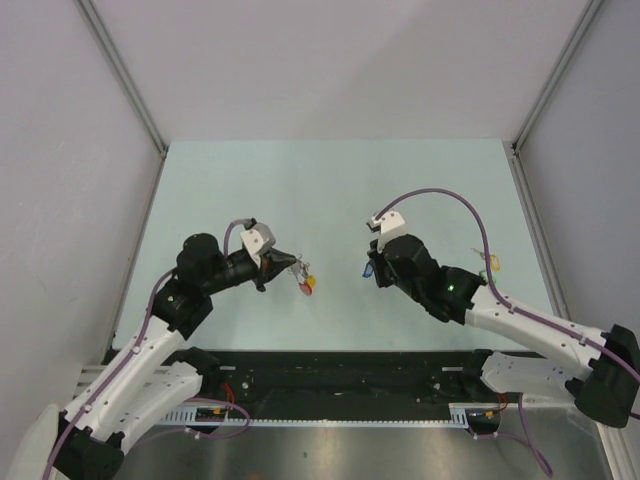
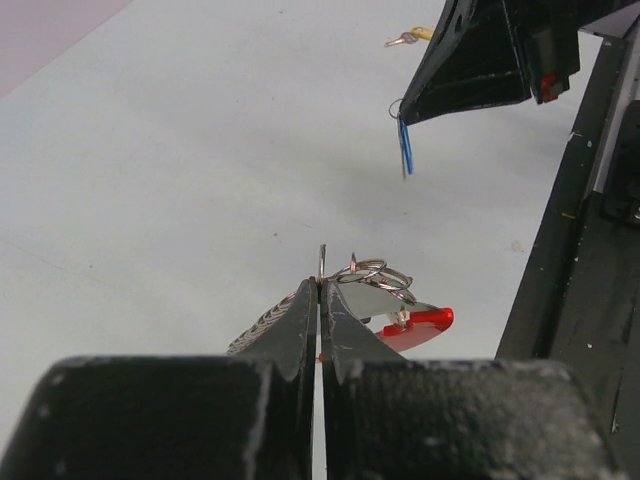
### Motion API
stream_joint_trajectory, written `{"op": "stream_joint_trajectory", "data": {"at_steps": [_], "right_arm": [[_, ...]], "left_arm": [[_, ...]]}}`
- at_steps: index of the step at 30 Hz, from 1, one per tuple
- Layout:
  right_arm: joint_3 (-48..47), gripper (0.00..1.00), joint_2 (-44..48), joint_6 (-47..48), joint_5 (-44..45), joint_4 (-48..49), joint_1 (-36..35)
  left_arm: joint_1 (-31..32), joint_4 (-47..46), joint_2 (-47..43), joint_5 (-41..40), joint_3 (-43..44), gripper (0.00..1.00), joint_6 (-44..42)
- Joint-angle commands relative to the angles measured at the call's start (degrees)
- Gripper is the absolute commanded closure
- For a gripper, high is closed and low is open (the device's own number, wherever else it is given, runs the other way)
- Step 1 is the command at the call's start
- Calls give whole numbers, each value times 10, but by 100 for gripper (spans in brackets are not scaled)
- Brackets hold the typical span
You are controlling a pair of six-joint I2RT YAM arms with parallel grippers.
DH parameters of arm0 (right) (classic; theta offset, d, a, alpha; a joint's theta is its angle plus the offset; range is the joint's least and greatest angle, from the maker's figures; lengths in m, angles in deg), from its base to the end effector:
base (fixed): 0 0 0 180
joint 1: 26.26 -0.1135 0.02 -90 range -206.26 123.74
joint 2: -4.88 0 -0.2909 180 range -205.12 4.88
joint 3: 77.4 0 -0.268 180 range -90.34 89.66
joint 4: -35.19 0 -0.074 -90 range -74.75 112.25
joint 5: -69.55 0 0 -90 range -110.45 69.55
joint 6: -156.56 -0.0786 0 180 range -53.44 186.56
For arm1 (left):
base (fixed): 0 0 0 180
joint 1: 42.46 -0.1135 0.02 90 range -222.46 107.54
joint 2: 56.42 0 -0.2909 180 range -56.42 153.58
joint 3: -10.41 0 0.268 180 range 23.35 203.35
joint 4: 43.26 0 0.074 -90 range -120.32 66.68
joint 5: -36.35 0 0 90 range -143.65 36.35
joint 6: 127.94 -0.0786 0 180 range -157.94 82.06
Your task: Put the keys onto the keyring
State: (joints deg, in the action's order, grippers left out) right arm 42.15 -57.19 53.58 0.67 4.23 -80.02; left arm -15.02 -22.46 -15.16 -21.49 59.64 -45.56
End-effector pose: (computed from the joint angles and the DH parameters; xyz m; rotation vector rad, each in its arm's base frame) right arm 0.1859 0.2057 0.2836 -0.5309 2.0440 0.3058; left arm 0.1616 -0.1310 0.3113 0.9242 1.5701 -0.7480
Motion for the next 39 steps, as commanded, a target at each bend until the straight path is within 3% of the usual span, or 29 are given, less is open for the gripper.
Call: {"op": "stream_joint_trajectory", "data": {"at_steps": [1,4,7,14,28,39], "right_arm": [[-40,100,34,114,-114,20,28],[-68,100,29,148,-161,7,34],[-84,90,16,179,-229,-1,30],[-84,100,-12,221,-266,4,14],[-85,100,-12,240,-382,27,57],[-84,100,23,261,-574,63,141]], "left_arm": [[-5,-37,10,44,55,99,-14],[-5,-40,22,52,76,100,-20],[-5,-42,43,56,99,100,-21],[-5,-50,78,92,121,100,-32],[-5,-74,80,176,87,100,-50],[-5,-76,67,227,66,99,-69]]}}
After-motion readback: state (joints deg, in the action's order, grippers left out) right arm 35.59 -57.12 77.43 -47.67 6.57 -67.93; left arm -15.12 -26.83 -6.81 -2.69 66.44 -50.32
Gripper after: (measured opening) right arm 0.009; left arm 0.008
